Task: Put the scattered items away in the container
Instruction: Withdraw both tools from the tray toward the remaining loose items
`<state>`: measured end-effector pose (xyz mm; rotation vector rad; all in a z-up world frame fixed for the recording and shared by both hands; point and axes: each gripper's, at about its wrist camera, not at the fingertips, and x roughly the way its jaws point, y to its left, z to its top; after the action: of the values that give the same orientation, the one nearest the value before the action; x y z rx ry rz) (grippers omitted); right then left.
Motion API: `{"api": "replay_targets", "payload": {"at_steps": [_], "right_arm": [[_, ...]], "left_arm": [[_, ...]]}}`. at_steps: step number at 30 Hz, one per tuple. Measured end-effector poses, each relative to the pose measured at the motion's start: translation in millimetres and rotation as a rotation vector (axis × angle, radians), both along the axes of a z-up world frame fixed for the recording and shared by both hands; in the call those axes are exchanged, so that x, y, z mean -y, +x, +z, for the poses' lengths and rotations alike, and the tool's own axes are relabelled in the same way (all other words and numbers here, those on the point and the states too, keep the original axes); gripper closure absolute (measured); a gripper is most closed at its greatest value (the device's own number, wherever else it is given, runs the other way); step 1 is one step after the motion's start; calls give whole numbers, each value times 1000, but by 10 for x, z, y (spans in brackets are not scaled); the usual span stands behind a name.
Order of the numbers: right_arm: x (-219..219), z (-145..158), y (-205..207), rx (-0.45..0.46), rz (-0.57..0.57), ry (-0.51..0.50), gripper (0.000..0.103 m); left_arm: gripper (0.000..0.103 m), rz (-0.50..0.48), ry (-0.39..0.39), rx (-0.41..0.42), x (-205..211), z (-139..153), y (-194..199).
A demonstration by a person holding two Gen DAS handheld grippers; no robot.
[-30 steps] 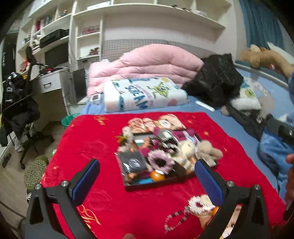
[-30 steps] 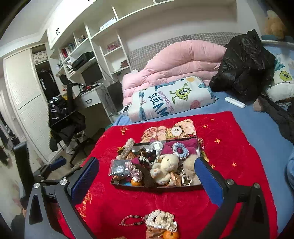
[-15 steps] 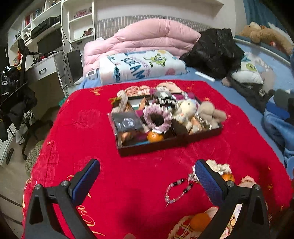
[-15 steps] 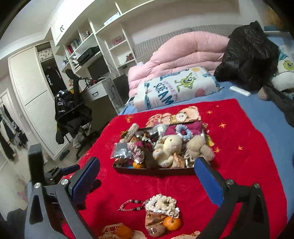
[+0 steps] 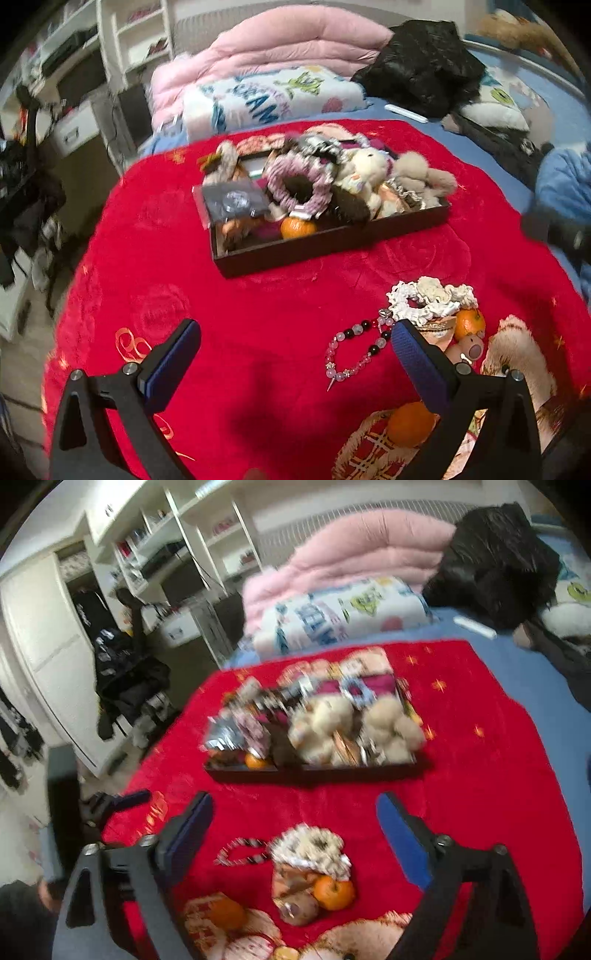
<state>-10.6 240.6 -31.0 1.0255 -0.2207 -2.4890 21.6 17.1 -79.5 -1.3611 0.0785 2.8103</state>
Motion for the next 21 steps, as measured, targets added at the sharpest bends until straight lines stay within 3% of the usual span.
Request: {"api": "replay_targets", "payload": {"at_steps": [3, 11, 17, 21], "right_arm": [[-1, -137, -43, 46, -4, 43, 21], [1, -487, -144, 197, -11, 117, 43], [47, -613, -180, 245, 11, 136, 45], [80, -693, -218, 274, 16, 149, 48]], "left_arm": [[0, 44, 49, 37, 98, -88, -53], [0, 69, 49, 114, 17, -328, -189], [0, 50, 7, 154, -113, -496, -262], [0, 78, 31, 170, -58, -551, -300]]}}
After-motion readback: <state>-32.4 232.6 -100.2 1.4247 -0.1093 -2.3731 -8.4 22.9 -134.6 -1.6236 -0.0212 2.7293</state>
